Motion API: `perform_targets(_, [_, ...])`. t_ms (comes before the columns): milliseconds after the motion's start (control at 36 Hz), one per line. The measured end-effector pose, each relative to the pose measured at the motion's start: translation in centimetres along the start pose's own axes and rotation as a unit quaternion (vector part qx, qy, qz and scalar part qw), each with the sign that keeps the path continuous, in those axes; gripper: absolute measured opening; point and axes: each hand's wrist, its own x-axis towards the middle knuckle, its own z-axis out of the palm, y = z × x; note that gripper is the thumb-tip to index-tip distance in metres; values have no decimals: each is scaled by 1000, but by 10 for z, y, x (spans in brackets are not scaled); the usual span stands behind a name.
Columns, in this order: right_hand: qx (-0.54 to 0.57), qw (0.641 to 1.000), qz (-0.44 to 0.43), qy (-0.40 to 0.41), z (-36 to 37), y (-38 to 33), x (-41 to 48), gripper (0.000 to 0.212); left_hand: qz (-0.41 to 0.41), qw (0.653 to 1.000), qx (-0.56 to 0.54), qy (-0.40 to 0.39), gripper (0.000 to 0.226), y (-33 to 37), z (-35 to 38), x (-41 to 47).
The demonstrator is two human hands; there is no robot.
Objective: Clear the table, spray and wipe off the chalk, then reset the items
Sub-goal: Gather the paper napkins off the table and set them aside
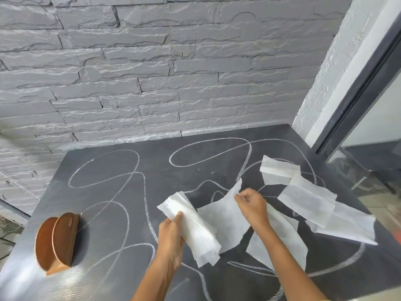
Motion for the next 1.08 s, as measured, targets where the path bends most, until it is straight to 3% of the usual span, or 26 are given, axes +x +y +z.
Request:
perform_targets(139, [68, 991, -94, -62, 6, -48, -27, 10, 5, 999, 27, -40, 26, 5, -5, 4])
perform_targets(306, [9, 965, -235, -116, 20, -85, -66, 10, 21, 994, 53, -91, 28, 13, -10, 5])
perform_targets(417, [-83, 951, -255, -155, 37, -84, -90, 12, 43, 989, 39, -134, 46, 18, -12, 3])
perform_targets(500, [-91, 946, -267, -158, 48, -75, -104, 27, 23, 987, 13, -158, 61, 21, -13, 3])
perform_targets(583, [-47, 949, -268, -160, 48, -72, -113, 28, 27, 984, 43, -170, 51, 22, -13, 3])
perform_targets(667, [41, 958, -238, -154, 40, -71, -120, 20, 29, 984, 53, -165, 32, 20, -12, 4])
perform_targets(750, [58, 978, -180, -88, 29, -55, -123, 18, 19, 980, 86, -180, 28, 16, -8, 3])
perform_targets(917, [-106, 992, -69, 1, -14, 18, -113, 19, -8, 980, 74, -185, 14, 4, -1, 5])
perform_targets(1083, [-206, 978, 8, -18, -57, 90, -105, 26, -24, 981, 72, -178, 17, -7, 4, 6])
